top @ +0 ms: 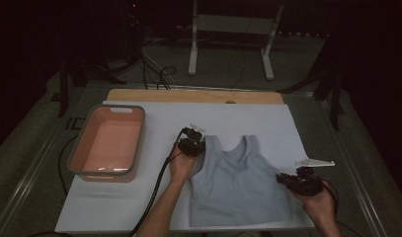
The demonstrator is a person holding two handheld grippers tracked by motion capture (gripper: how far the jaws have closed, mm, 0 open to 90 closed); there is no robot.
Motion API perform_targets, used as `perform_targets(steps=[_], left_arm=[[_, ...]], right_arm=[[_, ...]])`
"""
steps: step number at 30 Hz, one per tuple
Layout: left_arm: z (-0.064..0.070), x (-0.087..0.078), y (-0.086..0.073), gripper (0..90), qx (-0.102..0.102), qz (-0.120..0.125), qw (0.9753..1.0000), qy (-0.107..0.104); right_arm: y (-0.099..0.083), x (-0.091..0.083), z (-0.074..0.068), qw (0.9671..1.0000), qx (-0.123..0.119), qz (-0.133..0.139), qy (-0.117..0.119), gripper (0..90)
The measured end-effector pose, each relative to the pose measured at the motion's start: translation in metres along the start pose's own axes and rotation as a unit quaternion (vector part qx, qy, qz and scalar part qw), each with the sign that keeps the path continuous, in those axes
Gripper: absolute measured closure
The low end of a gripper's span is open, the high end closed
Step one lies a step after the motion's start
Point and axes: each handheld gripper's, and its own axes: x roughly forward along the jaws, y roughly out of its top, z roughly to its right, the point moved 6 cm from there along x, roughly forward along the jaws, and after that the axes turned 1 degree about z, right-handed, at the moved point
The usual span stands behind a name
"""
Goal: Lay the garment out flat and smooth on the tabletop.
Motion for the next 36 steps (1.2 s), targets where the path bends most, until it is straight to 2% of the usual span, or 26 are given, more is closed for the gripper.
perform_targets(steps=[4,6,8,12,13,16,17,20,27,29,33,35,36], left_arm=[[-0.005,-0.003,0.002,90.0,-0.005,0.008,0.9999,0.011],[-0.012,-0.007,0.004,90.0,-0.013,0.017,0.9996,0.021],[-0.017,-0.010,0.005,90.0,-0.018,0.016,0.9994,0.026],[-0.016,-0.012,0.005,90.0,-0.007,0.017,0.9998,0.007],[-0.014,-0.012,0.005,87.8,0.000,0.020,0.9998,-0.003],[-0.009,-0.009,0.006,72.5,0.007,0.019,0.9998,-0.006],[-0.007,-0.008,0.006,70.4,0.008,0.020,0.9997,-0.009],[-0.003,-0.005,0.008,60.6,0.008,0.020,0.9997,-0.010],[-0.003,-0.002,0.015,45.7,0.002,0.024,0.9997,0.001],[-0.006,-0.004,0.020,45.2,0.002,0.030,0.9995,0.010],[-0.017,-0.014,0.030,53.4,-0.037,0.063,0.9970,0.024],[-0.021,-0.019,0.033,55.4,-0.049,0.076,0.9957,0.020],[-0.021,-0.020,0.033,56.2,-0.049,0.078,0.9956,0.018]], right_arm=[[0.000,0.000,0.000,1.0000,-0.002,0.000,-0.001,80.3],[0.000,0.000,0.000,1.0000,-0.003,0.000,-0.001,80.3],[0.000,0.000,-0.001,1.0000,-0.003,0.002,-0.001,80.3],[0.000,0.001,-0.001,1.0000,-0.004,-0.001,-0.002,80.3],[0.000,0.001,-0.001,1.0000,-0.004,-0.001,-0.001,80.3],[0.001,0.001,-0.002,1.0000,-0.004,0.001,0.000,80.2],[0.001,0.001,-0.002,1.0000,-0.004,0.001,0.000,80.1],[0.001,0.000,-0.002,1.0000,-0.004,0.003,0.001,79.7],[0.002,0.000,-0.002,1.0000,-0.002,0.005,0.006,78.1],[0.002,-0.001,-0.003,0.9999,-0.003,0.008,0.006,78.1],[0.003,-0.001,-0.004,0.9999,-0.006,0.011,0.008,78.3],[0.003,-0.001,-0.005,0.9998,-0.008,0.012,0.011,78.3],[0.003,-0.001,-0.005,0.9998,-0.009,0.012,0.010,78.3]])
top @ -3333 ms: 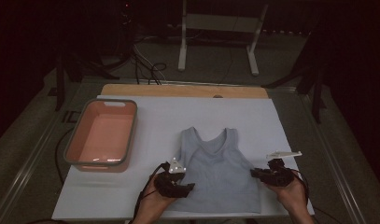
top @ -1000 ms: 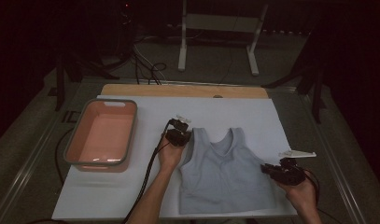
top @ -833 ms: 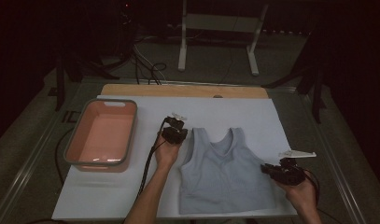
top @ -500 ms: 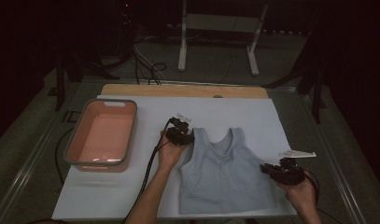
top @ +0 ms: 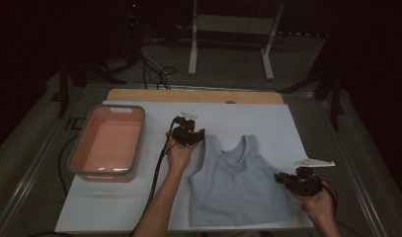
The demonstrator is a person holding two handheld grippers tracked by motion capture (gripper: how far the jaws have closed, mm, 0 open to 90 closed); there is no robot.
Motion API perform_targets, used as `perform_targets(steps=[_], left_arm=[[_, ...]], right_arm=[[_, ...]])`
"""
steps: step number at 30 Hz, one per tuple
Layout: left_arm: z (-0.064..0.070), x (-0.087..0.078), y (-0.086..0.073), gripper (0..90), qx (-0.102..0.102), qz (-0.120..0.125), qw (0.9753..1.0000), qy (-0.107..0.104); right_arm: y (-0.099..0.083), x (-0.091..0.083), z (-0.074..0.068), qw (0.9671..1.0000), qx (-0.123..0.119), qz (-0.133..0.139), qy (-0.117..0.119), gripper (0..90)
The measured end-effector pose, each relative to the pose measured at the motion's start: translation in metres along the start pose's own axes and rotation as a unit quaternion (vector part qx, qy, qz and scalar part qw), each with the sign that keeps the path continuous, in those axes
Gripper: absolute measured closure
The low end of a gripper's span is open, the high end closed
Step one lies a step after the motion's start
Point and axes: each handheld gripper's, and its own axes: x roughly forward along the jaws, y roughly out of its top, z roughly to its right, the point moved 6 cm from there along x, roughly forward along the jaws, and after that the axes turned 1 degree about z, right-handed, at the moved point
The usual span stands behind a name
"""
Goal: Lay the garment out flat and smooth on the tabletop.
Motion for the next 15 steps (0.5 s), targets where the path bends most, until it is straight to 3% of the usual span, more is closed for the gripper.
perform_targets(steps=[3,5,8,10,12,13,15], left_arm=[[0.002,0.000,-0.002,55.7,-0.004,-0.007,0.9998,-0.020],[0.006,0.000,-0.001,53.5,-0.016,-0.004,0.9988,-0.046],[0.011,0.002,0.000,47.9,-0.020,-0.003,0.9978,-0.062],[0.013,0.007,-0.002,45.2,-0.017,-0.019,0.9976,-0.064],[0.013,0.007,-0.002,45.3,-0.017,-0.019,0.9976,-0.064],[0.014,0.016,-0.010,47.0,-0.007,-0.045,0.9974,-0.055],[0.014,0.022,-0.015,49.4,-0.005,-0.061,0.9970,-0.048]], right_arm=[[0.001,0.001,-0.001,1.0000,-0.001,0.001,0.000,78.1],[0.001,0.001,-0.001,1.0000,-0.001,0.001,-0.001,77.9],[0.001,0.001,-0.001,1.0000,-0.002,0.001,0.001,77.3],[0.001,0.001,-0.001,1.0000,-0.002,0.001,0.002,76.7],[0.001,0.001,-0.002,1.0000,-0.002,0.001,0.003,76.6],[0.001,0.002,-0.002,1.0000,-0.002,0.001,0.003,76.2],[0.001,0.001,-0.002,1.0000,-0.002,0.001,0.004,75.9]])
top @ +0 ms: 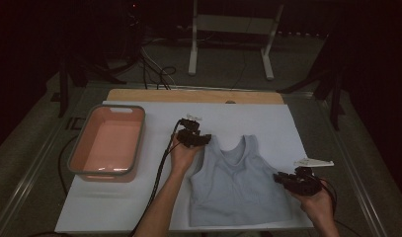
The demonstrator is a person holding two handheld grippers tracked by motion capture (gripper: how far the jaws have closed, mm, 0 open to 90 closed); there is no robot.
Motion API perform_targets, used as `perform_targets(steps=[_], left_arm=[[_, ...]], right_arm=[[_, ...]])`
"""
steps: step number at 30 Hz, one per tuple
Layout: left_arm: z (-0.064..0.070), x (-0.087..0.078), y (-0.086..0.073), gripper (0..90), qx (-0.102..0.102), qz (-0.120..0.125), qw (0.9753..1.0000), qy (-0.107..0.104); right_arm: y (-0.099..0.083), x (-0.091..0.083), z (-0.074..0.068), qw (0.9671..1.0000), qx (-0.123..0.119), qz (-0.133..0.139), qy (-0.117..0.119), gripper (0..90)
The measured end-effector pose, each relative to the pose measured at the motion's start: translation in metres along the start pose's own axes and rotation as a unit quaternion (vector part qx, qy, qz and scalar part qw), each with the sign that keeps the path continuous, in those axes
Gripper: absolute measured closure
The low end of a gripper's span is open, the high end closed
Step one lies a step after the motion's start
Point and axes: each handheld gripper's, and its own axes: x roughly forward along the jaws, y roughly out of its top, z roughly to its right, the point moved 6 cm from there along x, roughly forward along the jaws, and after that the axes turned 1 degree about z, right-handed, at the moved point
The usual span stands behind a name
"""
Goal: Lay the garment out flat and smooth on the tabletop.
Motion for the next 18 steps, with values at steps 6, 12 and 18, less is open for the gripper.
perform_targets(steps=[6,12,18], left_arm=[[0.002,0.013,-0.008,52.4,0.008,-0.025,0.9996,0.006],[0.005,0.018,-0.011,63.8,0.011,-0.034,0.9993,0.009],[0.004,0.013,-0.007,87.3,0.020,-0.022,0.9995,0.008]], right_arm=[[0.000,0.000,0.000,1.0000,-0.001,0.000,0.002,75.2],[0.000,0.000,-0.001,1.0000,-0.002,-0.002,0.003,74.5],[0.000,0.001,-0.003,1.0000,-0.008,-0.001,0.005,74.6]])
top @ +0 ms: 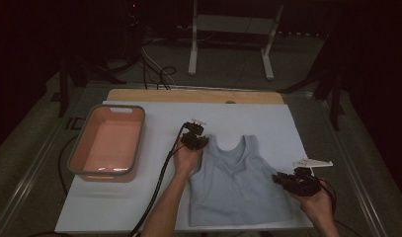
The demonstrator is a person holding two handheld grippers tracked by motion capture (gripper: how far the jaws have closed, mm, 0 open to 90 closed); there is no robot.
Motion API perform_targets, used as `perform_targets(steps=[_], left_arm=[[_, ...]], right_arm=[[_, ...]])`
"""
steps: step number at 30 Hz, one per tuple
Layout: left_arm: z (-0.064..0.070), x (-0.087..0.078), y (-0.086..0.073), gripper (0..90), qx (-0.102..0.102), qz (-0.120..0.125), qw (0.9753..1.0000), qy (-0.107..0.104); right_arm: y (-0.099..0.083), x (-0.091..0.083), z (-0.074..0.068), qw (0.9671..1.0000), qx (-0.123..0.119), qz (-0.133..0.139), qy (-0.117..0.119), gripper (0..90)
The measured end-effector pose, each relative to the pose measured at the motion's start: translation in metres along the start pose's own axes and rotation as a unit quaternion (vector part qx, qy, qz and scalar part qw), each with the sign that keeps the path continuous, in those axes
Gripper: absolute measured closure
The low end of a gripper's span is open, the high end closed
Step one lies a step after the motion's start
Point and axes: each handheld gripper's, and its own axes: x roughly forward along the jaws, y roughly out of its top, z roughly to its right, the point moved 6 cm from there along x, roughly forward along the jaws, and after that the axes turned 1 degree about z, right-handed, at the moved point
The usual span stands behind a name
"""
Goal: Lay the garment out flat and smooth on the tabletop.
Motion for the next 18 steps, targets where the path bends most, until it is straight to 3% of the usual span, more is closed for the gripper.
perform_targets(steps=[5,8,13,18], left_arm=[[-0.005,-0.011,0.007,88.0,0.000,0.024,0.9996,0.018],[-0.015,-0.021,0.013,88.4,-0.009,0.040,0.9984,0.039],[-0.022,-0.026,0.017,88.4,-0.010,0.046,0.9973,0.056],[-0.020,-0.026,0.018,85.6,-0.009,0.052,0.9974,0.049]], right_arm=[[0.000,0.000,0.000,1.0000,0.000,0.000,0.002,74.7],[0.001,0.001,-0.002,1.0000,-0.003,0.001,0.002,74.7],[0.005,0.006,-0.009,0.9999,-0.002,0.008,0.006,75.2],[0.007,0.014,-0.014,0.9999,-0.011,0.003,0.003,76.8]])
